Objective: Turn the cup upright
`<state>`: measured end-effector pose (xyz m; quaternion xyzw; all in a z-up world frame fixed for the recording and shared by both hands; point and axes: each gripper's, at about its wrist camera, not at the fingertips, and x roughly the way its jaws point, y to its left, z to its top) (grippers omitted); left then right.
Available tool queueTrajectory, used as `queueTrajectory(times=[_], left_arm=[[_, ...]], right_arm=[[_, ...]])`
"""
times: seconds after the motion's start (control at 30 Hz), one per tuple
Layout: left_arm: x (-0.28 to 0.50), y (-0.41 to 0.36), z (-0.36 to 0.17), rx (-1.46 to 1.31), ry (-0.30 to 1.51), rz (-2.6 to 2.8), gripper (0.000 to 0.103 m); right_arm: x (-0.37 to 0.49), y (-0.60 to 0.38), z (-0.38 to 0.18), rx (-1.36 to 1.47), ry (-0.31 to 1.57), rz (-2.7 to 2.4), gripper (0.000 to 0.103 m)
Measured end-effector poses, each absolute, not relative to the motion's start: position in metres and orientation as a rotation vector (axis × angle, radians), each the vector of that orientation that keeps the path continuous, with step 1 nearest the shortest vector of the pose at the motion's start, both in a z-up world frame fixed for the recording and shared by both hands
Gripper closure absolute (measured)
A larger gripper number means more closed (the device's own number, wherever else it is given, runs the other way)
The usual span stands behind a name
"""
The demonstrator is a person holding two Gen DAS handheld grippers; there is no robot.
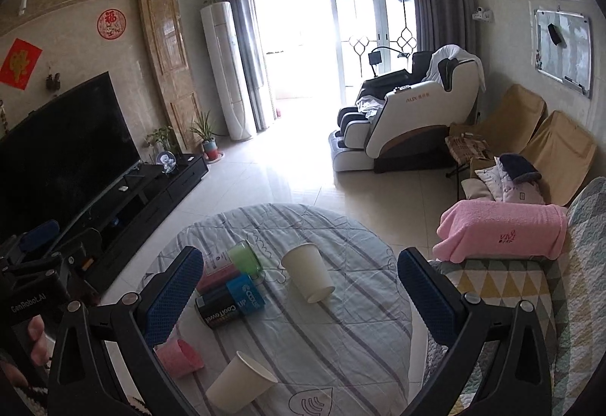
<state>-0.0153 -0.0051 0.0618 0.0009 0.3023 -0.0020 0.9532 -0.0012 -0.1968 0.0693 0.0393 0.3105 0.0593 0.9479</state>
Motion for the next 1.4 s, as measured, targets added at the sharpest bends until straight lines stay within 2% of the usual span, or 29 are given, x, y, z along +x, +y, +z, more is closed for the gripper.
queueTrajectory(times=[0.53, 0.77, 1.03, 1.4], left_arm=[[-0.006, -0.02, 0.014, 0.004, 0.854, -0.043, 0.0], [0.022, -0.03, -0.013, 0.022, 0.971, -0.08, 0.0], [0.078, -0.051, -0.069, 0.046, 1.147, -0.186, 0.0], [0.132, -0.067, -0.15, 0.114, 1.353, -0.18, 0.0]], right_arm=[[-0.002, -0.202, 0.035, 0.094, 0.822, 0.115, 0.0], [0.007, -0.209, 0.03, 0.108, 0.856, 0.104, 0.0], [0.027, -0.222, 0.016, 0.129, 0.935, 0.069, 0.0], [0.044, -0.252, -0.038, 0.186, 1.1, -0.011, 0.0]])
